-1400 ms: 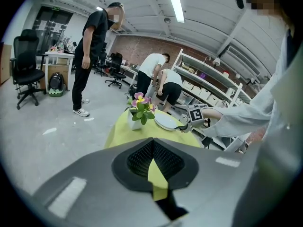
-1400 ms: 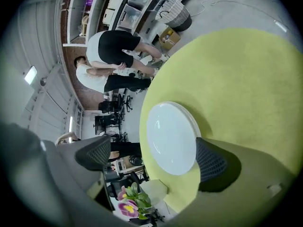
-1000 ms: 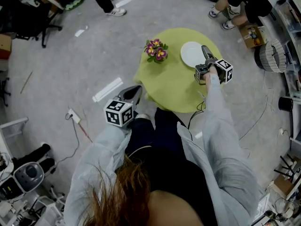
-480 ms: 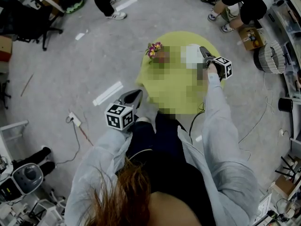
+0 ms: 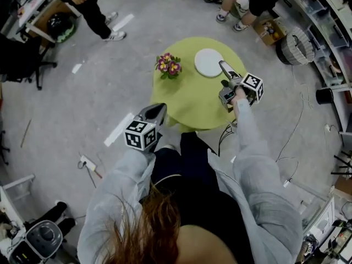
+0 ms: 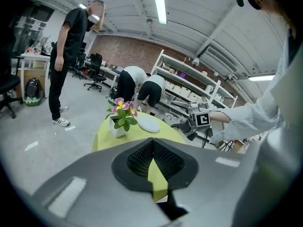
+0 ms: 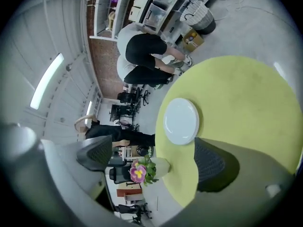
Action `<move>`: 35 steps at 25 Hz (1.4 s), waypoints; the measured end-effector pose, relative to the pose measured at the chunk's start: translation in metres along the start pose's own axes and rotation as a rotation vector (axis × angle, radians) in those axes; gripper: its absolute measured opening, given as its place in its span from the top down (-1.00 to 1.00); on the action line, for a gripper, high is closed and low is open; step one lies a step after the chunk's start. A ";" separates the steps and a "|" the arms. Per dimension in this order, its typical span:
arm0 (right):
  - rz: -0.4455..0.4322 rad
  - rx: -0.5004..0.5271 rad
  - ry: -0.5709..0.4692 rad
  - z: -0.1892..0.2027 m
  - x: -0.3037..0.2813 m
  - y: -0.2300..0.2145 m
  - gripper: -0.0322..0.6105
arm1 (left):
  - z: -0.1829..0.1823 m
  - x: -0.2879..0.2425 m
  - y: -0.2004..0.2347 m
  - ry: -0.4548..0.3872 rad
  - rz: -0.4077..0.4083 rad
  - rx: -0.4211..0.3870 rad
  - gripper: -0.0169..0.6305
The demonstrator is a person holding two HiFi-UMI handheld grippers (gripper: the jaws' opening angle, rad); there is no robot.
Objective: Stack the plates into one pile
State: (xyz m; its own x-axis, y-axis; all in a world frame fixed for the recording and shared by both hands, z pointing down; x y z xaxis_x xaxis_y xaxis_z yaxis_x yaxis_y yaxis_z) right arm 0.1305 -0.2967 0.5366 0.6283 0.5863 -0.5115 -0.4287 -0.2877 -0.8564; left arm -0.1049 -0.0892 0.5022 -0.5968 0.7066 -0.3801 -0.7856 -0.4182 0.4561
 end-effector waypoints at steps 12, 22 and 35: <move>-0.124 0.477 -0.274 0.079 0.129 0.048 -0.44 | -0.029 0.019 -0.018 -0.013 0.158 -0.161 0.91; 0.030 0.840 -0.568 0.147 0.196 0.055 0.24 | -0.045 0.032 -0.042 -0.026 0.239 -0.277 0.91; 0.179 1.001 -0.616 0.164 0.220 0.040 0.89 | -0.031 0.036 -0.043 -0.037 0.185 -0.277 0.91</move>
State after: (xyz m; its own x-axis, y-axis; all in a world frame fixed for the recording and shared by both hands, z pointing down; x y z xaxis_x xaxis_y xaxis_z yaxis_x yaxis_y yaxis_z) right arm 0.1448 -0.0557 0.4013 0.2067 0.9422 -0.2638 -0.9673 0.1563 -0.1998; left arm -0.0977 -0.0640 0.4442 -0.7314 0.6220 -0.2796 -0.6818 -0.6771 0.2770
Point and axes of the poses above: the fingertips, and each gripper's own axes: x backward along the fingers, y to its left, z out of its underside, the point moved 3 cm from there along x, backward along the fingers, and after that the axes turned 7 degrees about z, right-handed, at the moved point
